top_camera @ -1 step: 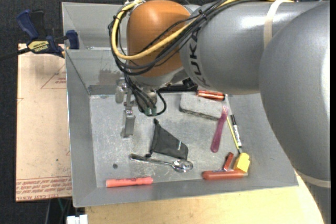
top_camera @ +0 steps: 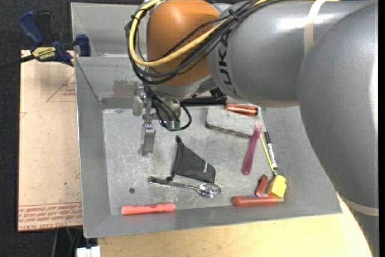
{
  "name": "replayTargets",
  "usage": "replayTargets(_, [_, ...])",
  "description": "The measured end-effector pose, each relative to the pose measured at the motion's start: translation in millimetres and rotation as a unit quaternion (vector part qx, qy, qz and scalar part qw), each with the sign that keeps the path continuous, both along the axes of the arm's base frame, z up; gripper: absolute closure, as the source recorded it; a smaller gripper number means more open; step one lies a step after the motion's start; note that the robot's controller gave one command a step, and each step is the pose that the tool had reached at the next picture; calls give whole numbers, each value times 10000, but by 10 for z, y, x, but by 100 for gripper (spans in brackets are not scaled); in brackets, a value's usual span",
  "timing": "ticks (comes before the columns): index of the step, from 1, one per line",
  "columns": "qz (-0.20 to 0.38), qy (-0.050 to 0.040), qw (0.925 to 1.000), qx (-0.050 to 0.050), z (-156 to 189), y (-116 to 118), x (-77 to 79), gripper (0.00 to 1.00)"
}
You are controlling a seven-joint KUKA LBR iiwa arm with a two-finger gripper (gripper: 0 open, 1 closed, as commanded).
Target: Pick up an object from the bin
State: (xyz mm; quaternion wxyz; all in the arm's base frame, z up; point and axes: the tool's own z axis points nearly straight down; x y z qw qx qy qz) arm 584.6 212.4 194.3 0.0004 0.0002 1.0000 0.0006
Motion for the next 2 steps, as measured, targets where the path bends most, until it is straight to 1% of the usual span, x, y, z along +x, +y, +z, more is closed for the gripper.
replayTargets(1, [2469,11,9690,1,-1163,-811,-343,0])
replayTargets(2, [678,-36,9977,17,-599,-668,-292,0])
